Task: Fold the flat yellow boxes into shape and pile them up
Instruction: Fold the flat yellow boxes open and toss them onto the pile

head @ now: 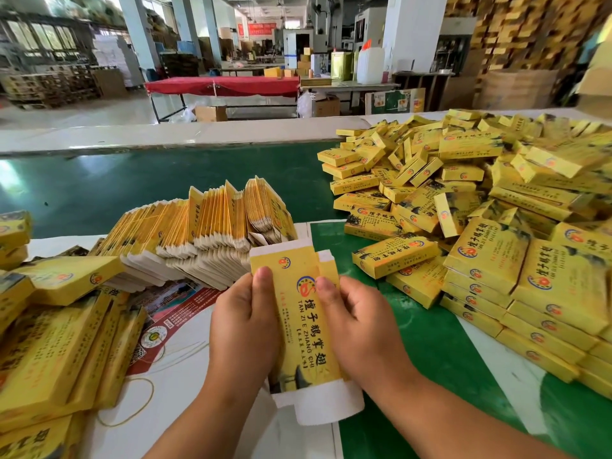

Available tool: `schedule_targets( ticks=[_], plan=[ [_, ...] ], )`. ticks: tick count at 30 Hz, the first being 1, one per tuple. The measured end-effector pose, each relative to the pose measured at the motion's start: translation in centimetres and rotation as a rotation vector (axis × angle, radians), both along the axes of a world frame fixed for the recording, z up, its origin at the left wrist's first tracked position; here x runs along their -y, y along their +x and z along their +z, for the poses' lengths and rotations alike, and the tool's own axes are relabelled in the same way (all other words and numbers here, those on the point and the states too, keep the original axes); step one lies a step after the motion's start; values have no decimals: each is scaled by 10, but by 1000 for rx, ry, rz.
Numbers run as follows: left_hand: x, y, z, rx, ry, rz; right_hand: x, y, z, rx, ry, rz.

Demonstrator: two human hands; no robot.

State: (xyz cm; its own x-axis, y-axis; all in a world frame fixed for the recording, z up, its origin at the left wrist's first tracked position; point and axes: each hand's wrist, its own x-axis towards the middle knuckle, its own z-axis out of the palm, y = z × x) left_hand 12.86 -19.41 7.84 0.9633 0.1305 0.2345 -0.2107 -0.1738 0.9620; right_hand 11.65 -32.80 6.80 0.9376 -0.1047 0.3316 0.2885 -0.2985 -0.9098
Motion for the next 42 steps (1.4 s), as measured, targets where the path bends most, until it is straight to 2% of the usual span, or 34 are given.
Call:
schedule_targets(
  ticks=[3, 8, 11, 13, 16, 22, 25, 28, 34, 39, 42],
  plan=[
    [2, -1, -1, 50, 51, -21, 7, 3, 2, -13, 90, 18],
    [6, -1, -1, 30, -4, -61, 9, 1, 8, 83, 56, -9],
    [8, -1, -3, 40, 68, -25, 13, 2, 10, 135, 47, -78],
    [10, -3, -3, -16, 38, -90, 21, 6, 10, 145, 55, -141],
    [11, -6, -6, -88, 2, -295, 26, 7, 12, 122, 52, -159],
    [5, -4, -4, -288, -202, -554, 15, -1, 7, 92, 15, 68],
    [-7, 2, 2, -447, -407, -661, 18, -1, 10, 148, -18, 50],
    [-13, 6, 1, -524, -577, -784, 27, 2, 15, 122, 49, 23],
    [-14, 5, 3, -535, -749, -1021, 32, 5, 12, 117, 101, 127],
    [-14, 2, 6, -443, -944, -1139, 33, 9, 8, -16, 356, 400],
    [-14, 1, 5, -448, -897, -1109, 35, 9, 10, -56, 370, 474]
  ],
)
